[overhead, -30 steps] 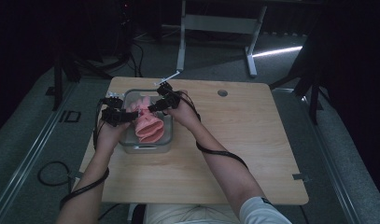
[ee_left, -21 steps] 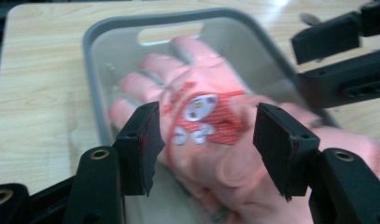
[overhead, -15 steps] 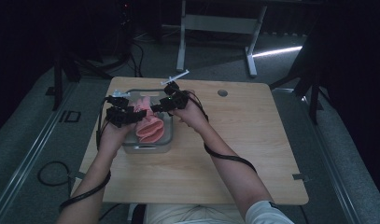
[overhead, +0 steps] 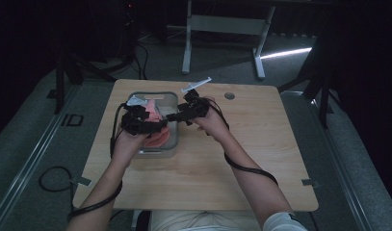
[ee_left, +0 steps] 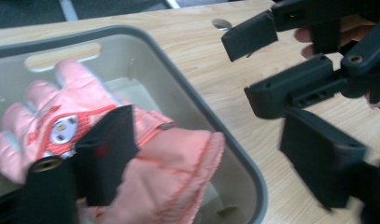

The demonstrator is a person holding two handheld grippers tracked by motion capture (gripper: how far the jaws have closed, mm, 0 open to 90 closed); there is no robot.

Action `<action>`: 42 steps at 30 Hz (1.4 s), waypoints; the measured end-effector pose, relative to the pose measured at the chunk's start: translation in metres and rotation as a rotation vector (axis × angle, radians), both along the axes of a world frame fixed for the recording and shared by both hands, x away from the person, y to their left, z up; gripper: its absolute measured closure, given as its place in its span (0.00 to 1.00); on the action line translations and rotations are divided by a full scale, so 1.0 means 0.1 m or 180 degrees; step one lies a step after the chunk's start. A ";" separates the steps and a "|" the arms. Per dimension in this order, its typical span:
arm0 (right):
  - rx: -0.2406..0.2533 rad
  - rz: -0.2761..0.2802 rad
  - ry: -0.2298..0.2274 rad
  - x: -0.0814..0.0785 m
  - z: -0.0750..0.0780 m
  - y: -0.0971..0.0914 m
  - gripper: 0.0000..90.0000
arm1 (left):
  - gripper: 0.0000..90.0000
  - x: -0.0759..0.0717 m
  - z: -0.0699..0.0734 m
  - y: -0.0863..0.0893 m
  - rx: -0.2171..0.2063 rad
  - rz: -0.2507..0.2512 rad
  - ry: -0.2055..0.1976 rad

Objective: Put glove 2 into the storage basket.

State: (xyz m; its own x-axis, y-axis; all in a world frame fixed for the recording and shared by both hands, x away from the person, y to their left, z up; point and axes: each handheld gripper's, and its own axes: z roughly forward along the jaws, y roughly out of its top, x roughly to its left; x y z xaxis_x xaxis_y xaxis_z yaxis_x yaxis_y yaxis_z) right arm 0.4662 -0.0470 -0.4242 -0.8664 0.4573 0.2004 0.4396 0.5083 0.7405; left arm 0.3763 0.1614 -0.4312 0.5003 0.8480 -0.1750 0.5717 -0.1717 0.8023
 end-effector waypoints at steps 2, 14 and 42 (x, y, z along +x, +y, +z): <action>0.0001 0.0017 -0.0027 -0.02 -0.02 -0.04 0.24 | 0.15 -0.02 0.00 -0.04 0.0022 0.0007 -0.0046; -0.0086 -0.0013 -0.0172 -0.14 -0.12 -0.32 0.20 | 0.01 -0.15 -0.07 -0.27 -0.0015 -0.0272 -0.0146; -0.0106 -0.0006 -0.0291 -0.44 -0.64 -0.81 0.19 | 0.02 -0.62 -0.44 -0.75 0.0028 -0.1060 -0.0369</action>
